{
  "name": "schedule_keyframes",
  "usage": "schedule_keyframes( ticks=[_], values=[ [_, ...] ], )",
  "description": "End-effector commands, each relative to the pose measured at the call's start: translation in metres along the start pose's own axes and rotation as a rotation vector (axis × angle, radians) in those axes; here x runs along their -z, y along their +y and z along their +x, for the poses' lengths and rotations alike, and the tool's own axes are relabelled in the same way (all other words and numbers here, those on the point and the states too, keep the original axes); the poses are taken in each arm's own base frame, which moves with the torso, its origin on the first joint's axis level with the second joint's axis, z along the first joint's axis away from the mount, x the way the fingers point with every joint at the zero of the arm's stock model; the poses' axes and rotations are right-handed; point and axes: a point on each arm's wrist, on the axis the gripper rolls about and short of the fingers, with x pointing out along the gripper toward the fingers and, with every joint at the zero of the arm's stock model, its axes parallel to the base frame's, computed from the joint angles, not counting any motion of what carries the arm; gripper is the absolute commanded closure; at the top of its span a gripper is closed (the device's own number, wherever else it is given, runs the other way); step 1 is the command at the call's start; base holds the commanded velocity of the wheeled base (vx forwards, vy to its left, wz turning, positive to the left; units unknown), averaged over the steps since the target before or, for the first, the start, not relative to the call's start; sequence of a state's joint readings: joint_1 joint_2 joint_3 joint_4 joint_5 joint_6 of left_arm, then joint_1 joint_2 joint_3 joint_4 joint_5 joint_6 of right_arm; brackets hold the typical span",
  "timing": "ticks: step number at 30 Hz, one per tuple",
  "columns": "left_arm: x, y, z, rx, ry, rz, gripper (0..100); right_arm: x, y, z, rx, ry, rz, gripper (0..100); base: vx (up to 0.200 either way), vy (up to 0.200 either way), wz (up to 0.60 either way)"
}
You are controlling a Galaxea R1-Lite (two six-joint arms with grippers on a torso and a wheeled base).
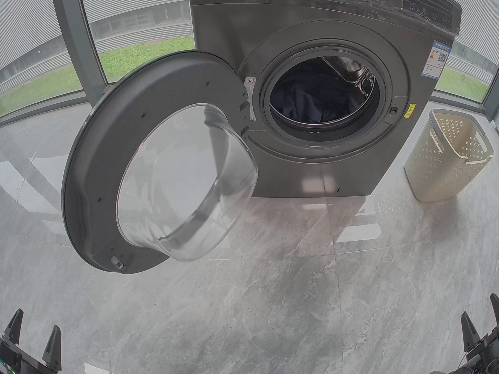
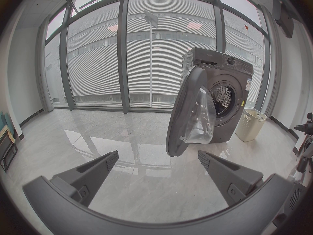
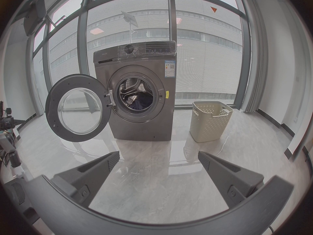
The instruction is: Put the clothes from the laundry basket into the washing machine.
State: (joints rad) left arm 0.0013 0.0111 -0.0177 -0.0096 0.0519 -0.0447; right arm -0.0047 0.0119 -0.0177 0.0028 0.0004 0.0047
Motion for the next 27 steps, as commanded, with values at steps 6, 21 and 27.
schedule_keyframes(
  ticks=[6,21,27],
  values=[
    [0.005,0.0,0.001,-0.002,0.002,0.045,0,0.005,0.0,0.0,-0.001,0.006,0.001,0,0.0,0.0,0.0],
    [-0.083,-0.005,0.008,0.128,-0.068,-0.041,0,0.005,0.0,0.0,-0.003,0.005,0.001,0,0.0,0.0,0.0],
    [-0.096,-0.015,0.058,0.278,0.13,-0.054,0,0.005,0.0,0.0,-0.001,0.005,0.0,0,0.0,0.0,0.0]
  ],
)
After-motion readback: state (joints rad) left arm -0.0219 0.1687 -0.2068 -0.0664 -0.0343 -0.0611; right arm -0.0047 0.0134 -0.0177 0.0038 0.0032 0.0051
